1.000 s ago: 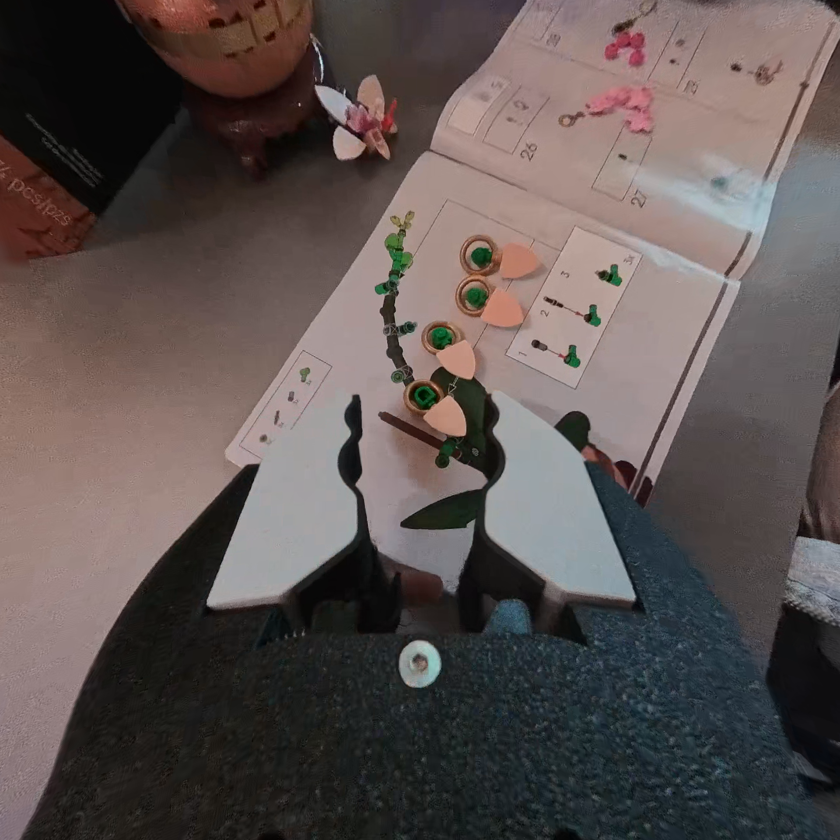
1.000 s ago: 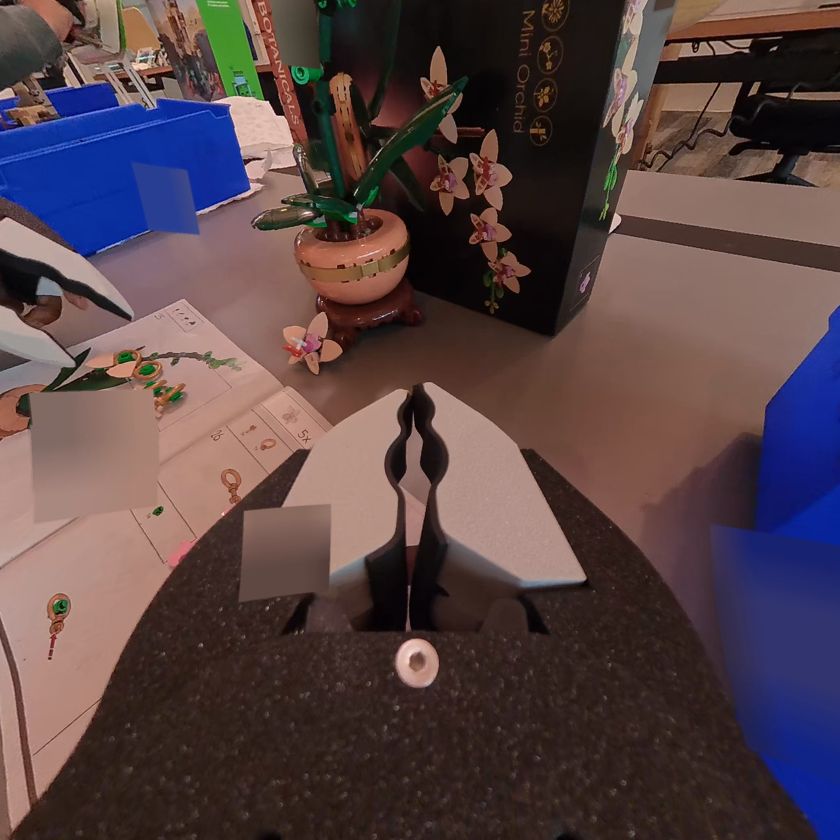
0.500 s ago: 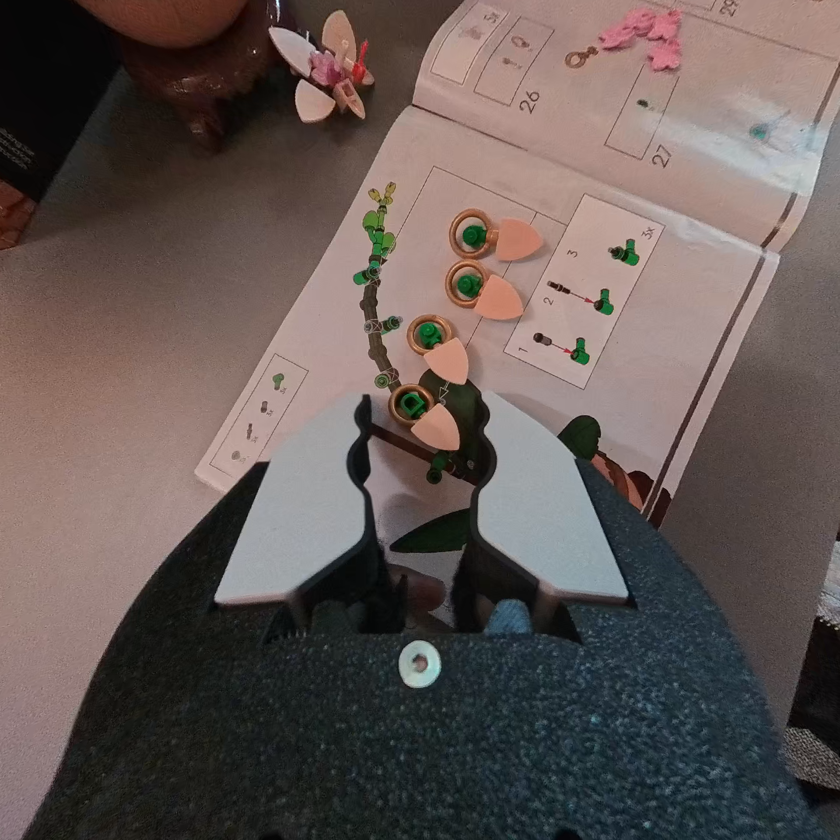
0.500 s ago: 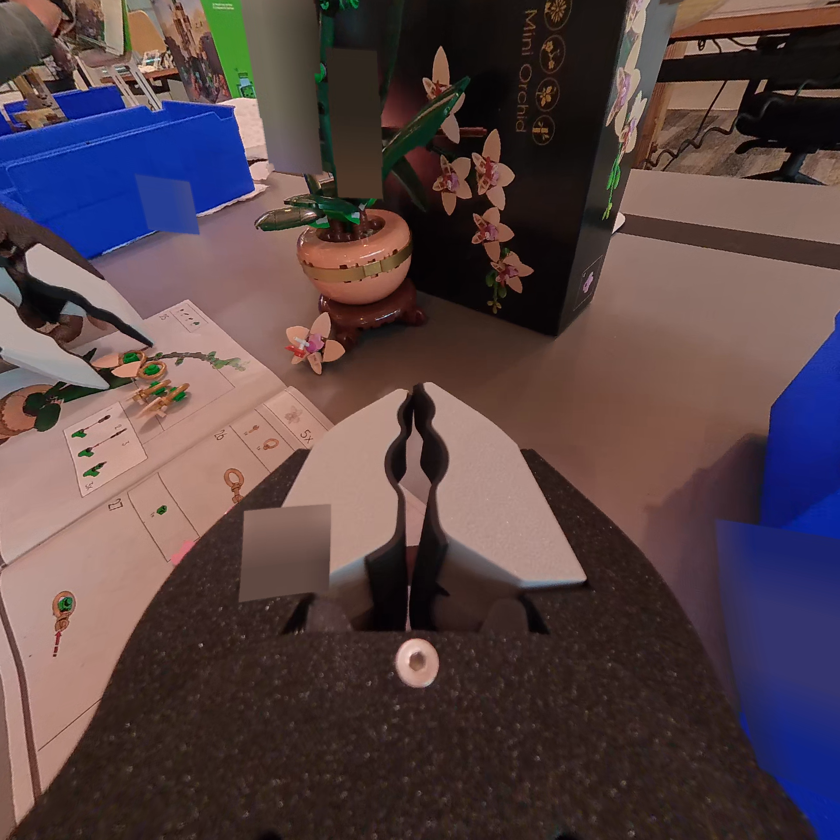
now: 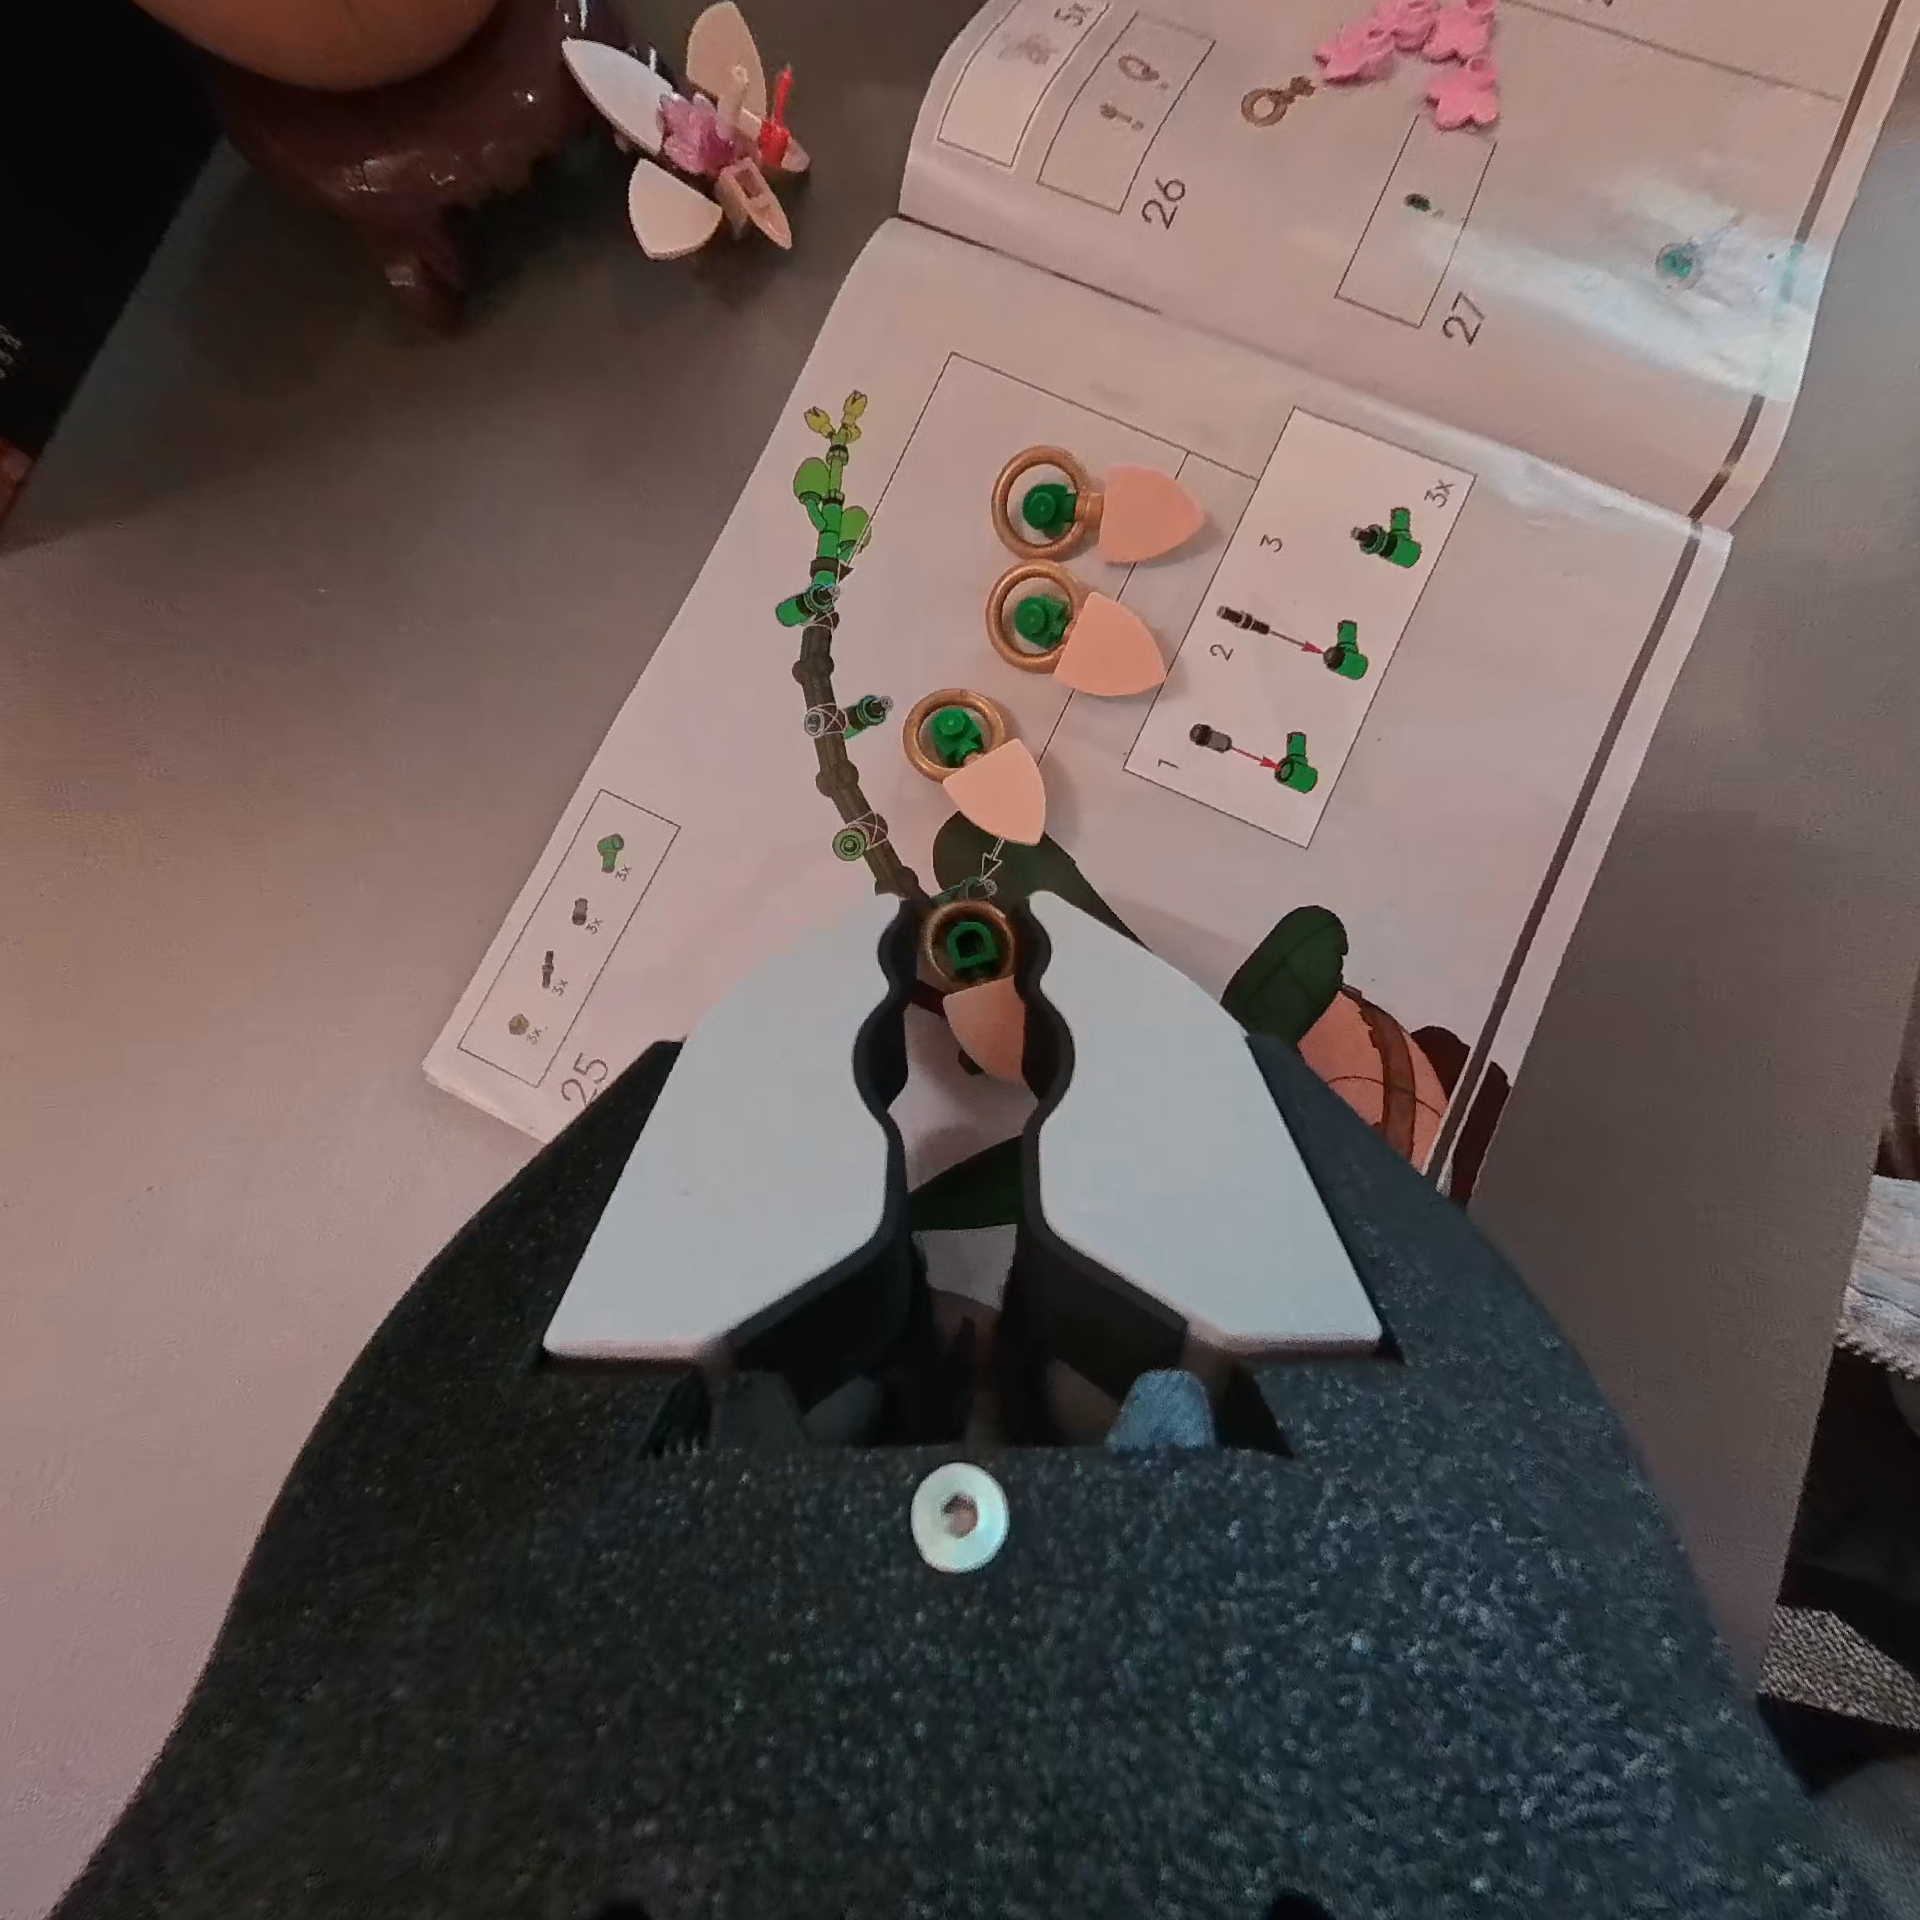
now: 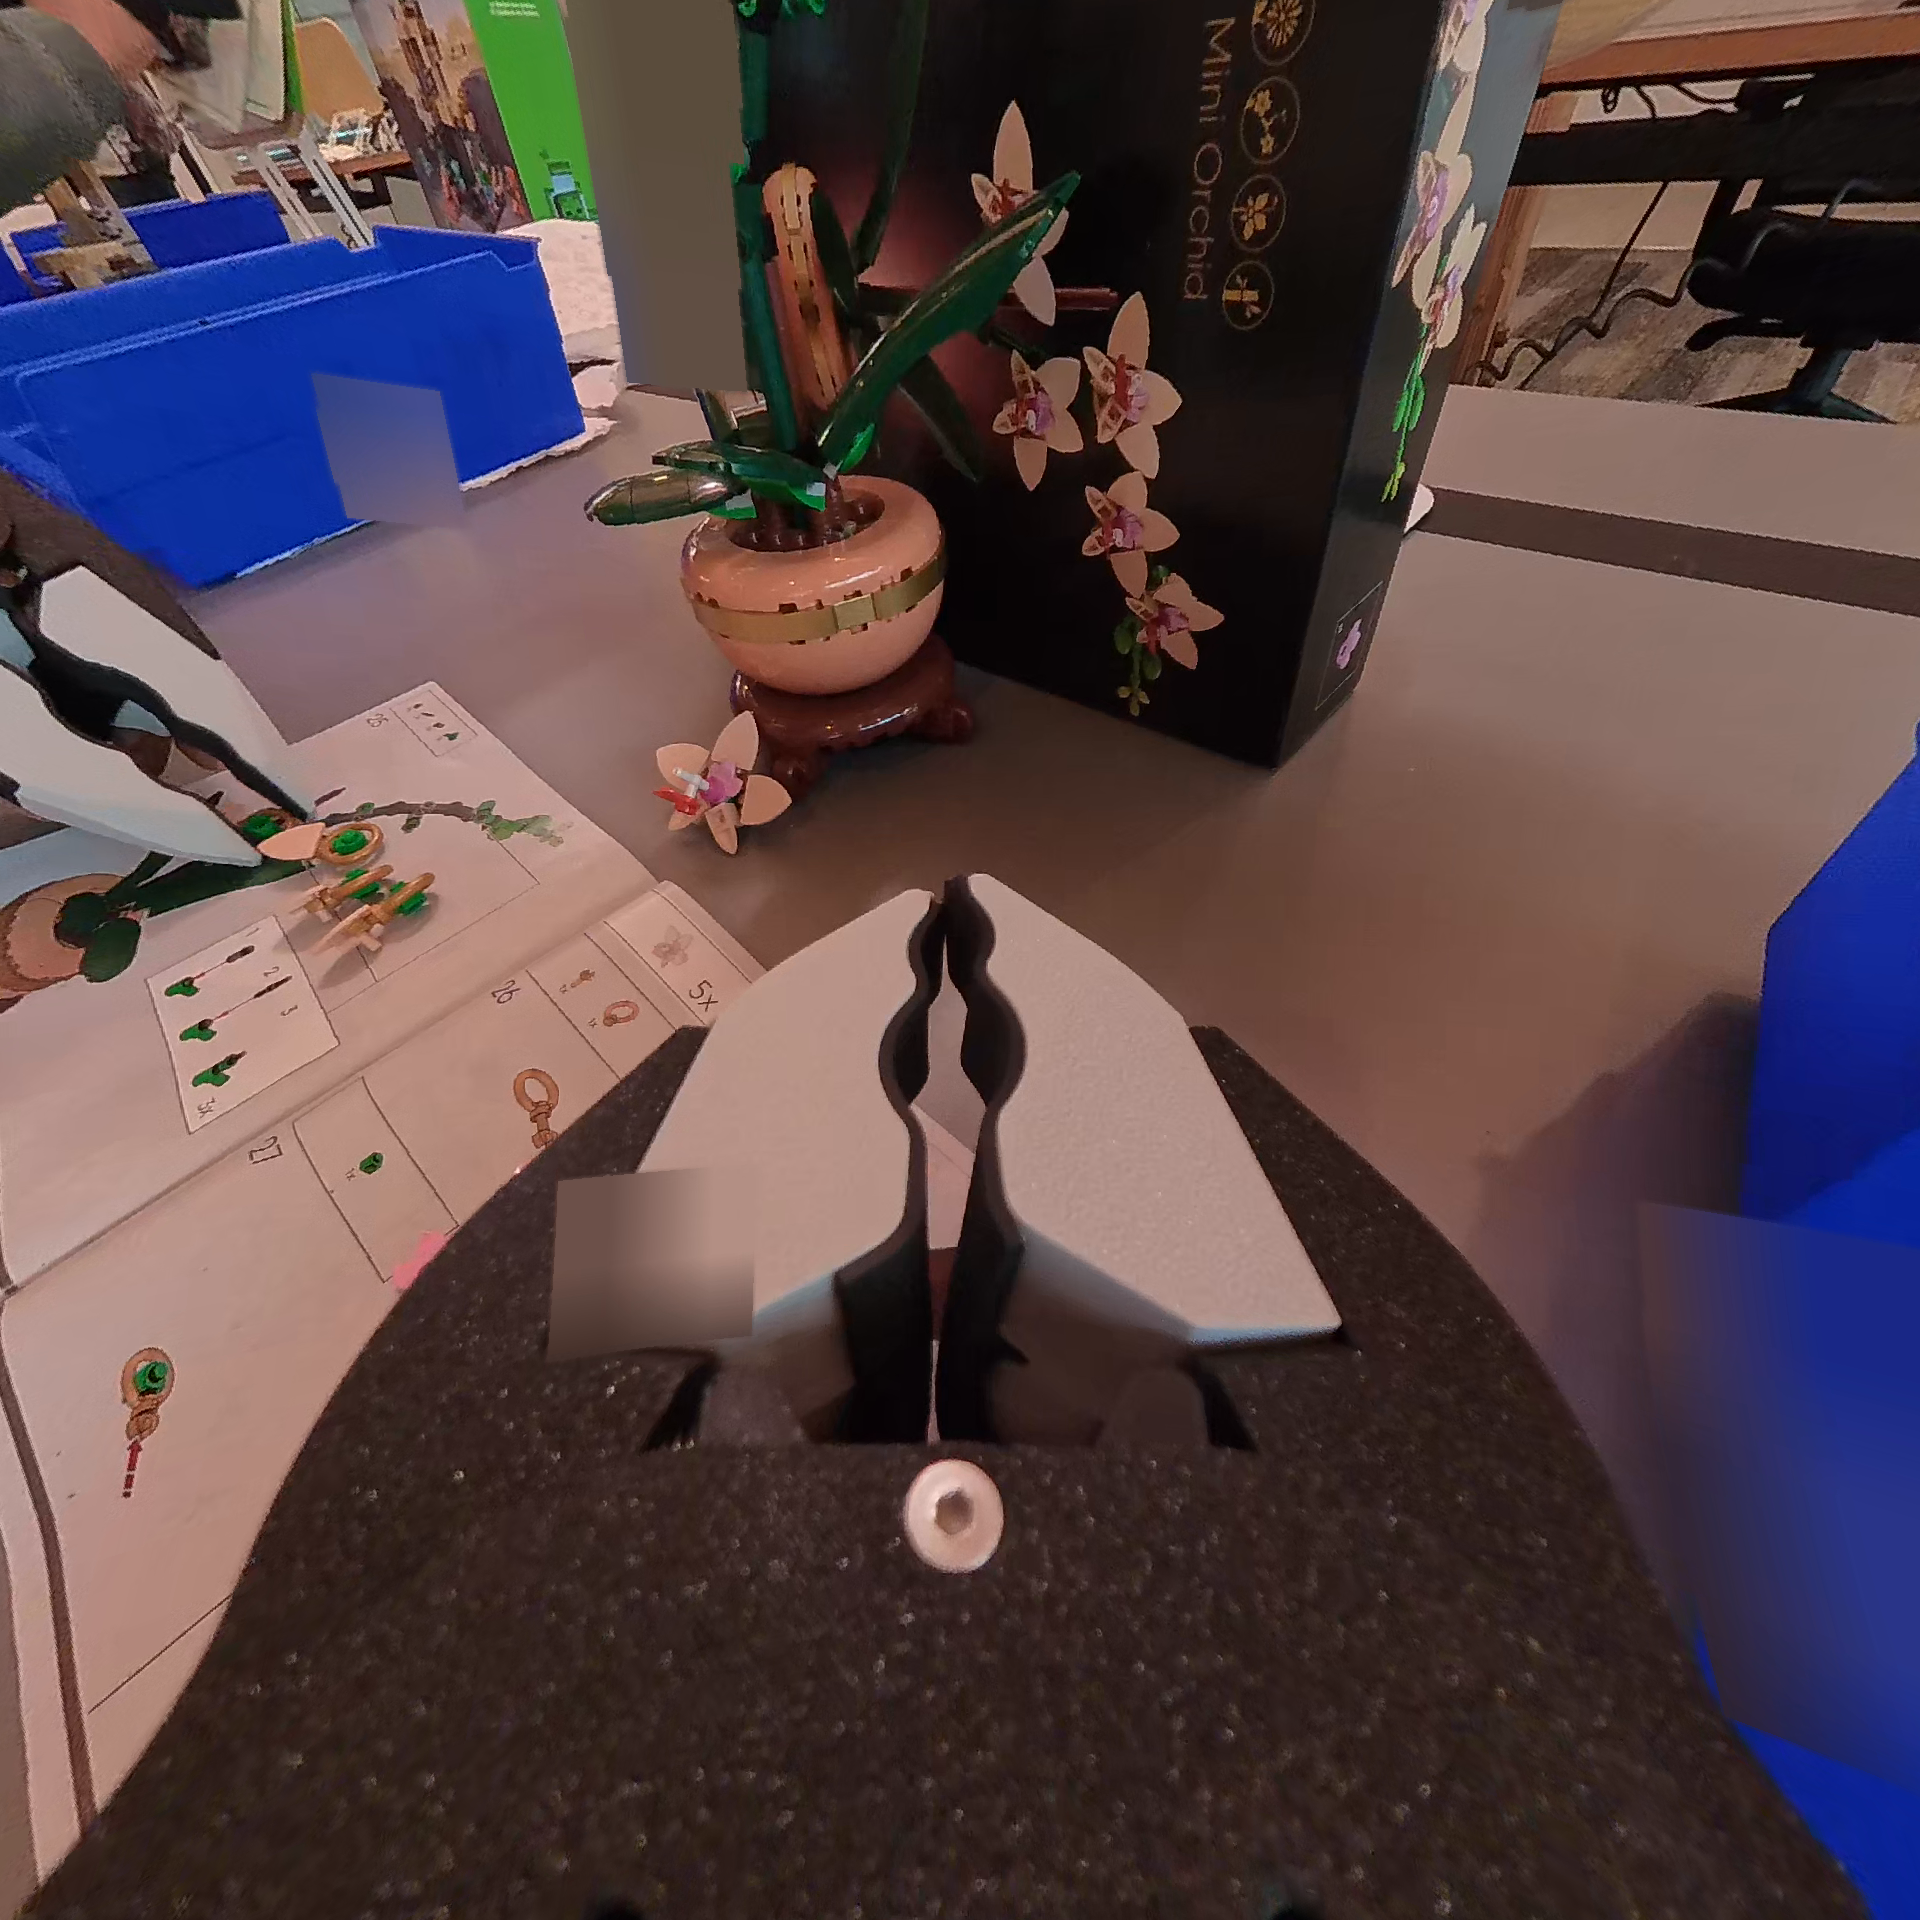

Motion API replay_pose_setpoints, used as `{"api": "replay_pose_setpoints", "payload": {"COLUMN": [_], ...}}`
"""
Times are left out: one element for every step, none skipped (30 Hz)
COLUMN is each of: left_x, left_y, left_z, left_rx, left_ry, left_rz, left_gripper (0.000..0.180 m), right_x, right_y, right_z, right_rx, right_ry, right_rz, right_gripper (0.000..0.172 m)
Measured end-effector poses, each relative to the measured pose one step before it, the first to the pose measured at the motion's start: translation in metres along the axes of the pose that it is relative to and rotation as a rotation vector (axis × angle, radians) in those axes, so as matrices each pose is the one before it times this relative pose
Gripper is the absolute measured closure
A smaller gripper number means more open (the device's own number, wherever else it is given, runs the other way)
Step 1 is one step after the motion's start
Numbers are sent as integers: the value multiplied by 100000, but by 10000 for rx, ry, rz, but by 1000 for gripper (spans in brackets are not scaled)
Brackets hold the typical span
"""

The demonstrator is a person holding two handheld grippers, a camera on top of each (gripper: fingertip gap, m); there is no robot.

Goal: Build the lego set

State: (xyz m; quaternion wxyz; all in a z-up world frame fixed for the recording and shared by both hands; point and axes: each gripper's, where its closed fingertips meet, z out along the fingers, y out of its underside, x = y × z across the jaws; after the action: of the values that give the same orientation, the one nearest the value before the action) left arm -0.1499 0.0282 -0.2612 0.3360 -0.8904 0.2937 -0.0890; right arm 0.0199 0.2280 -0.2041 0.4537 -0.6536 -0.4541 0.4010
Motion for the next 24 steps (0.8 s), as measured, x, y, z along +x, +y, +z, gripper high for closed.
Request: {"api": "replay_pose_setpoints", "payload": {"left_x": [39, 19, -155, -224, -84, 55, 126, 192, 260, 400, 487, 306, 109, 61, -153, -409, -546, -408, -175, -114, -73, 40, 100, 22], "left_y": [23, 0, -2, -15, -184, -480, -762, -950, -1171, -1319, -1158, -749, -329, 26, 197, 242, 97, -104, -159, -82, -27, 91, 105, 103], "left_z": [5, 8, -27, -60, -120, -198, -235, -207, -62, 167, 433, 624, 742, 728, 638, 498, 336, 232, 157, 100, 80, 80, 107, 153], "left_rx": [4, 16, 7, -25, 32, 165, 265, 327, 424, 495, 397, 167, -42, -195, -240, -203, -53, 139, 188, 139, 93, 12, -27, -54], "left_ry": [32, 24, -102, -172, -130, -82, -72, -64, -38, 55, 129, 62, -34, -58, -199, -326, -336, -165, 72, 172, 217, 264, 239, 167], "left_rz": [-9, -17, 4, 39, 90, 115, 125, 149, 161, 114, 15, -90, -109, -31, -1, -38, -156, -334, -479, -513, -415, -266, -153, -98], "left_gripper": [163, 161, 157, 153, 150, 147, 145, 144, 143, 142, 143, 144, 145, 146, 152, 157, 161, 164, 167, 168, 169, 170, 172, 172], "right_x": [2, 0, -3, -13, 11, 17, 16, 35, 39, 30, 27, 15, 4, -6, -6, -18, -17, -8, -15, -15, -29, -9, -22, -31], "right_y": [-4, -2, -4, 3, 5, 10, -1, 12, 19, 18, 13, 13, 2, 0, -7, -17, -19, -7, -1, 17, 27, 25, 26, 19], "right_z": [-14, -7, 2, -3, -1, 5, -4, 8, 14, 4, 12, 3, 1, 0, -6, -20, -17, -5, 8, 14, 23, 16, 22, 27], "right_rx": [6, 3, 3, -1, -5, -3, -1, -8, -17, -14, -9, -6, -5, 0, 10, 15, 15, 9, -9, -17, -18, -24, -25, -21], "right_ry": [-1, -4, -3, -3, 1, 4, 0, 5, 7, 0, 9, 3, -5, -4, 1, 2, -2, -4, -5, -3, -7, 4, 2, -10], "right_rz": [2, -3, -1, -1, -1, 12, 21, 29, 36, 26, 17, 12, 11, 2, -12, -19, -13, -6, -11, -10, -11, -21, -25, -20], "right_gripper": [172, 172, 172, 172, 172, 172, 172, 172, 172, 172, 172, 172, 172, 172, 172, 172, 172, 172, 172, 172, 172, 172, 172, 172]}}
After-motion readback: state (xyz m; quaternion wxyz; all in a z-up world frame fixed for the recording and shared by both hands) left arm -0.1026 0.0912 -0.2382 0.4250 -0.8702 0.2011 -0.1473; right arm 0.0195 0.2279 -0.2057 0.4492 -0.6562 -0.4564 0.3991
